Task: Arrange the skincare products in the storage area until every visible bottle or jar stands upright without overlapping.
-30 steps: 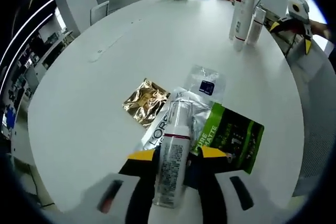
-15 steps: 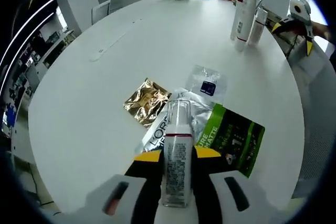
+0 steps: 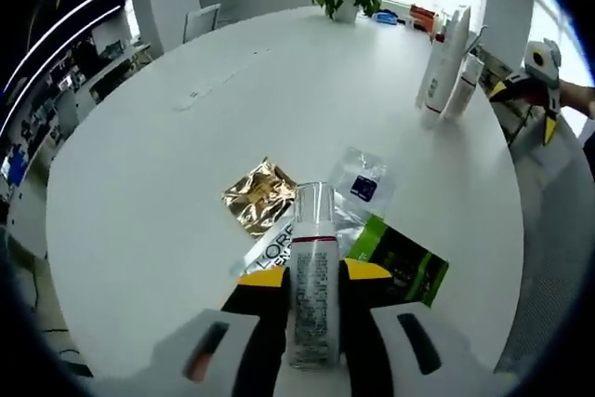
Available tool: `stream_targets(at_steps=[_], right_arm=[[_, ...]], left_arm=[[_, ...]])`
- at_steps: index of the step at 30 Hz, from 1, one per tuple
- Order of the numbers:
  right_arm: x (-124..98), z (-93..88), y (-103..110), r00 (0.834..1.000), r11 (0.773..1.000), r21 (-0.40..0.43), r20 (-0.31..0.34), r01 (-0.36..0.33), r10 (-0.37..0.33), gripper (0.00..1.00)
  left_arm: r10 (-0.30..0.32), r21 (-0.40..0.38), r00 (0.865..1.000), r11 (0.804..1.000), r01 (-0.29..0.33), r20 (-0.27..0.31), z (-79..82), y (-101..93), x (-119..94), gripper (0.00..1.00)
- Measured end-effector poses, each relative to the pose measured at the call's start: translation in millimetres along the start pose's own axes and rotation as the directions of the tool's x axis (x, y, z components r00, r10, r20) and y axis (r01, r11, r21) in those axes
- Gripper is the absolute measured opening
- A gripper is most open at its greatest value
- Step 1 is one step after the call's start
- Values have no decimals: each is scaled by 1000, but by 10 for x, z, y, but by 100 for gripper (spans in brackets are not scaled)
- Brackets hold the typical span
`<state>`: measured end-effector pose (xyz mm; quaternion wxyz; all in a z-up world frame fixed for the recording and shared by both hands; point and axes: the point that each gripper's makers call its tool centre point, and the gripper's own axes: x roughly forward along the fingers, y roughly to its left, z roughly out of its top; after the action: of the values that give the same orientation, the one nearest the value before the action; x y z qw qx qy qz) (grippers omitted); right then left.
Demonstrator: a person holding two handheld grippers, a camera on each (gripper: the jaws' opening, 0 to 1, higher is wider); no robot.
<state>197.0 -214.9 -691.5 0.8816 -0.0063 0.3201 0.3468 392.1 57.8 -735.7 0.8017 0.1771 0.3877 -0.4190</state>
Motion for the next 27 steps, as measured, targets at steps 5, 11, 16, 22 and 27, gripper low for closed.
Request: stream_targets(at_steps=[5, 11, 16, 22, 27], right_arm=[[-5, 15, 26, 1000, 1000, -4, 7, -10, 10, 77], [5, 18, 69, 1000, 999, -11, 8, -30, 30, 77], [24, 13, 137, 998, 997, -24, 4, -67, 67, 77], [41, 22, 182, 996, 995, -36, 8, -90, 90, 76], [43, 38, 222, 994, 993, -48, 15, -110, 110, 76]], left_arm=[[-2, -48, 999, 999, 4, 32, 12, -31, -59, 26], [-4, -137, 995, 990, 18, 103, 167, -140, -156, 26], [-2, -210, 985, 977, 39, 172, 323, -331, -290, 26], [-1, -252, 972, 966, 62, 236, 436, -451, -368, 26], [6, -283, 960, 956, 76, 280, 528, -598, -506, 26]])
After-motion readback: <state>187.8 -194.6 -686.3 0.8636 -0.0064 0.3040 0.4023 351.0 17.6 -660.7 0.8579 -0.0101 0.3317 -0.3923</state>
